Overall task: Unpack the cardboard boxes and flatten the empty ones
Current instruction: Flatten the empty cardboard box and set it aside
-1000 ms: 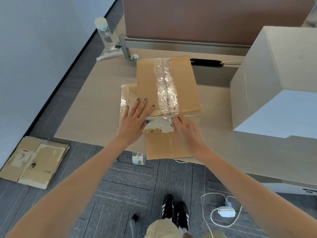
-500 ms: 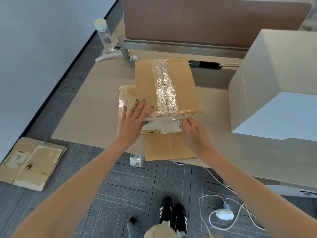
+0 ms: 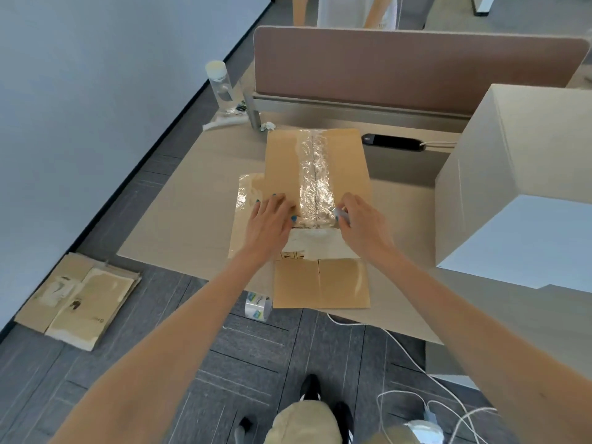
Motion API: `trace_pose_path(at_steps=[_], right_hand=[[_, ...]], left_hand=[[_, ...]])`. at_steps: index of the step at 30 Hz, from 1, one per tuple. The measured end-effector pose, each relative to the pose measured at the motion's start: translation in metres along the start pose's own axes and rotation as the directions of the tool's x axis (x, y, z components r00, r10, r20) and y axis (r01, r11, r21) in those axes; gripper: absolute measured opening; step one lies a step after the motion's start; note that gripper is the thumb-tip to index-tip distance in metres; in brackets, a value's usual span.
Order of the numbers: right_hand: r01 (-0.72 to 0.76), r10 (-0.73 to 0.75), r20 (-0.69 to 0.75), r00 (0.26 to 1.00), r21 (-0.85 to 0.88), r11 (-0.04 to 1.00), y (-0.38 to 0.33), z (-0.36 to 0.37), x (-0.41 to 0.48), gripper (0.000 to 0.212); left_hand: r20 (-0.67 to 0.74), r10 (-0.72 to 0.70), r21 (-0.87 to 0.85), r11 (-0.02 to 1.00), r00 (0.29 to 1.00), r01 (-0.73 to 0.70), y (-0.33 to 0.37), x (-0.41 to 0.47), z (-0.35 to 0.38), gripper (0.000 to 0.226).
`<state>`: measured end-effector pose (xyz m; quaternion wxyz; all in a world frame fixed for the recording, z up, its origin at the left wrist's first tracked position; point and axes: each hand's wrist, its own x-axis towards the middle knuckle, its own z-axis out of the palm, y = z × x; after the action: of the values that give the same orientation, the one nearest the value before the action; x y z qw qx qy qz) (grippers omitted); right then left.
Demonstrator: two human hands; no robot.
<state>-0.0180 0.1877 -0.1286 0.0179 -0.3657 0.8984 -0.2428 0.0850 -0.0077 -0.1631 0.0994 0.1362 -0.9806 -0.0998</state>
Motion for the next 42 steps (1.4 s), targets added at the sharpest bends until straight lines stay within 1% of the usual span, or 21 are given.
trace_pose_path(at_steps=[4, 6, 11, 15, 21, 26, 28, 31, 33, 35, 37, 40, 42], right_hand=[[-0.039, 0.039, 0.049, 0.998, 0.003, 0.999, 0.004, 0.009, 0.029, 0.011], [-0.056, 0.055, 0.048, 0.997, 0.010, 0.998, 0.007, 0.014, 0.046, 0.011], [-0.055, 0.053, 0.046, 0.998, 0.054, 0.997, 0.012, 0.021, 0.101, 0.012], [-0.076, 0.073, 0.030, 0.997, 0.089, 0.993, 0.014, 0.029, 0.149, 0.013], [-0.098, 0.100, -0.006, 0.995, 0.143, 0.985, 0.027, 0.038, 0.216, 0.012], [-0.115, 0.117, -0.021, 0.993, 0.078, 0.990, 0.033, 0.034, 0.260, 0.015], [-0.121, 0.120, 0.006, 0.993, 0.050, 0.991, 0.037, 0.033, 0.272, 0.013], [-0.129, 0.126, 0.043, 0.991, 0.056, 0.990, 0.044, 0.036, 0.280, 0.010], [-0.148, 0.141, 0.079, 0.987, 0.081, 0.986, 0.049, 0.036, 0.281, 0.009], [-0.169, 0.152, 0.144, 0.978, 0.114, 0.979, 0.055, 0.032, 0.282, 0.010], [-0.180, 0.145, 0.210, 0.967, 0.157, 0.971, 0.061, 0.027, 0.284, 0.012], [-0.161, 0.100, 0.276, 0.956, 0.205, 0.965, 0.064, 0.019, 0.286, 0.021], [-0.124, 0.063, 0.286, 0.956, 0.199, 0.972, 0.066, 0.013, 0.289, 0.019]], left_hand=[[-0.006, 0.002, -0.021, 1.000, 1.000, -0.002, 0.002, 0.022, 0.007, 0.048], [-0.003, -0.009, -0.046, 0.999, 1.000, 0.009, 0.002, 0.037, 0.010, 0.049], [0.003, -0.008, -0.101, 0.995, 1.000, 0.008, -0.013, 0.087, 0.013, 0.035], [0.001, 0.003, -0.108, 0.994, 1.000, -0.003, -0.028, 0.133, 0.017, 0.032], [0.026, -0.008, -0.136, 0.991, 1.000, 0.011, -0.046, 0.202, 0.024, 0.039], [0.050, -0.060, -0.153, 0.986, 0.997, 0.067, -0.058, 0.239, 0.036, 0.055], [0.030, -0.074, -0.163, 0.984, 0.997, 0.078, -0.063, 0.244, 0.039, 0.059], [-0.016, -0.051, -0.209, 0.977, 0.999, 0.047, -0.071, 0.246, 0.040, 0.055], [-0.019, 0.014, -0.240, 0.971, 1.000, -0.018, -0.076, 0.245, 0.038, 0.052], [0.000, 0.102, -0.257, 0.961, 0.995, -0.099, -0.082, 0.243, 0.035, 0.051], [0.015, 0.131, -0.261, 0.958, 0.991, -0.122, -0.087, 0.242, 0.032, 0.050], [0.015, 0.040, -0.349, 0.936, 0.999, -0.032, -0.088, 0.243, 0.029, 0.040], [0.022, -0.017, -0.421, 0.907, 1.000, 0.024, -0.087, 0.245, 0.027, 0.029]])
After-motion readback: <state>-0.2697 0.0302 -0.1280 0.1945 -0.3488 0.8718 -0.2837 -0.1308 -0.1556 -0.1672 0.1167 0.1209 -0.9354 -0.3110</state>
